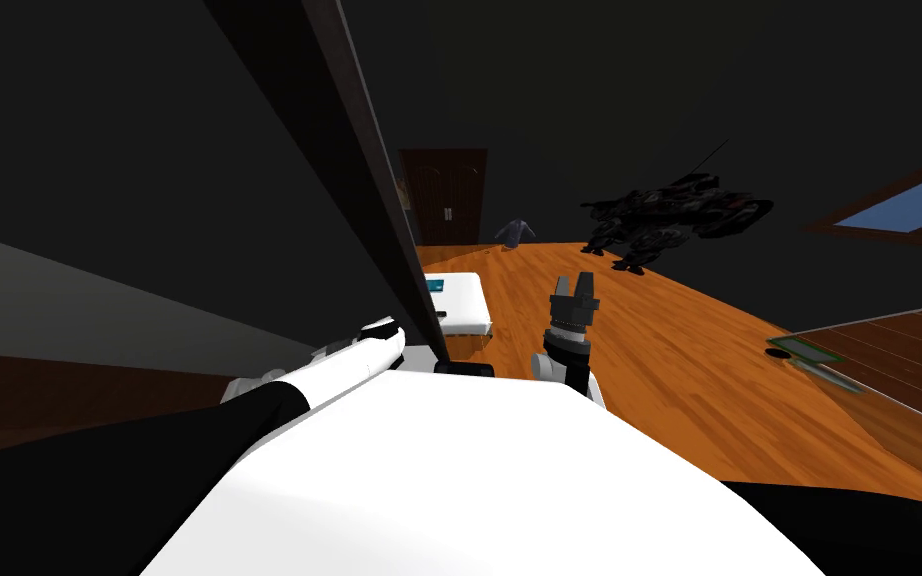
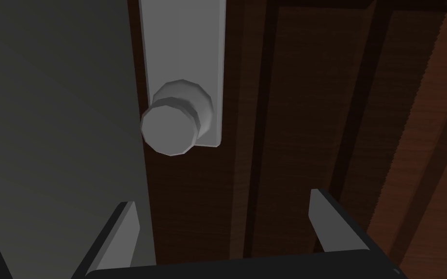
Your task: Push the door open
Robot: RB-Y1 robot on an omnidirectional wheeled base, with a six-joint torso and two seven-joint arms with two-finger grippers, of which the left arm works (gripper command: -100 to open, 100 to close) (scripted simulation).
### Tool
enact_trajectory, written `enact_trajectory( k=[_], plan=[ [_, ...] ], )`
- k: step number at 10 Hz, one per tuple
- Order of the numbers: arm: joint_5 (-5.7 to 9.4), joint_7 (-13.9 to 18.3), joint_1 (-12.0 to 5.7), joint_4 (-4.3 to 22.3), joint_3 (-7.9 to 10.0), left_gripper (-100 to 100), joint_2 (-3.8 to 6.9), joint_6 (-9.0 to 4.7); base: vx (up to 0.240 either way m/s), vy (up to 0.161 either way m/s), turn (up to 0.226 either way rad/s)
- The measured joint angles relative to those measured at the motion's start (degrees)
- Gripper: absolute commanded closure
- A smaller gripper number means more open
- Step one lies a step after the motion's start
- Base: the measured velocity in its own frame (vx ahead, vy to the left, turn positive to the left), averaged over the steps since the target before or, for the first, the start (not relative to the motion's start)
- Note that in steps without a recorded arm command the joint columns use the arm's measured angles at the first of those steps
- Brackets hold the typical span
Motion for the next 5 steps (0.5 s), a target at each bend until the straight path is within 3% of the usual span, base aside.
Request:
enact_trajectory(
  k=[2,5],
  plan=[
    [0.00,0.00,0.00,0.00,0.00,-100,0.00,0.00,-0.033,0.023,0.019],
    [-0.06,-0.18,0.44,-0.35,-3.82,-100,0.68,0.64,-0.043,0.070,0.048]
  ],
)
